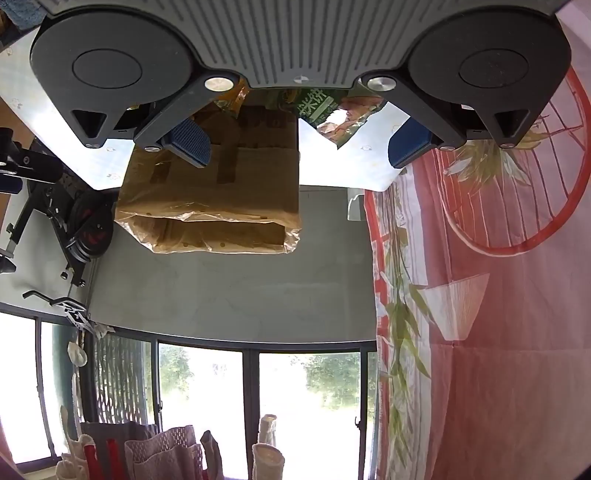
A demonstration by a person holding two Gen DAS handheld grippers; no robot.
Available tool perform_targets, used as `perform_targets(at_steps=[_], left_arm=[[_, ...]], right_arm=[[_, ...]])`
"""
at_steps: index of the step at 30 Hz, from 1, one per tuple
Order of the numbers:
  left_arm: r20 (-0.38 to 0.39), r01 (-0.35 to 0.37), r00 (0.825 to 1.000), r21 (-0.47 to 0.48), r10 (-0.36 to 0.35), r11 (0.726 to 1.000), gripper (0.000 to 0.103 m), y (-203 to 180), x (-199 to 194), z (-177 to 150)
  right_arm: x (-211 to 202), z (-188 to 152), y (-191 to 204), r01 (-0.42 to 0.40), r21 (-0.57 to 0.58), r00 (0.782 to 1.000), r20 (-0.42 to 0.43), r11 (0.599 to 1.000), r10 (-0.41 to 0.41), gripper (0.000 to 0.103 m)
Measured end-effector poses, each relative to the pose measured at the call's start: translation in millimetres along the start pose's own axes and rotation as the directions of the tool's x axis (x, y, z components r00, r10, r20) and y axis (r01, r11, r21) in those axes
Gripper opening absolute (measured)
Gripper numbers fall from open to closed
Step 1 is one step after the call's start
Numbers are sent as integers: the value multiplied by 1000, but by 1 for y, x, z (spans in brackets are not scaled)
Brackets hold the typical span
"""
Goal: Organize snacks
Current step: 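Move both tools from the box toward the snack pile on the table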
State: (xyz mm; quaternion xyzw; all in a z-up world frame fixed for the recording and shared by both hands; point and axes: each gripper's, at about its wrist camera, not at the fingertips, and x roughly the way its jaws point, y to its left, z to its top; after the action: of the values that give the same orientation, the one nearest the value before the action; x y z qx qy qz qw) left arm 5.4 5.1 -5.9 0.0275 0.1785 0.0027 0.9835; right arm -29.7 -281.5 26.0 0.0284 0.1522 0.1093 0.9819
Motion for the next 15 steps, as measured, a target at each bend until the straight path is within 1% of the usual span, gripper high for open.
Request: perform_targets(at_steps=[3,6,9,10,12,15], left_arm=[[-14,-21,1000,-30,21,999,103,7,14,-9],[-48,-32,998,-70,29,997,103,13,30,-21],[-88,-27,996,-108,17,994,102,14,45,-34],[-77,-49,996,-60,45,997,102,15,51,-38],[-98,-44,995,-80,36,996,102,13,57,-47],[-115,-32,993,-78,23,996,102,9,68,-59]], right_arm=[[8,-5,-4,-1,4,1000,4,1000,1,103],[19,-16,-13,-1,46,1000,-2,999,1,103],[35,-29,-19,49,62,998,-44,997,-46,103],[40,-33,-21,42,58,997,-66,997,-39,103],[46,-42,-27,15,51,996,-93,999,-11,103],[57,-55,-31,35,28,991,-128,999,-31,103]])
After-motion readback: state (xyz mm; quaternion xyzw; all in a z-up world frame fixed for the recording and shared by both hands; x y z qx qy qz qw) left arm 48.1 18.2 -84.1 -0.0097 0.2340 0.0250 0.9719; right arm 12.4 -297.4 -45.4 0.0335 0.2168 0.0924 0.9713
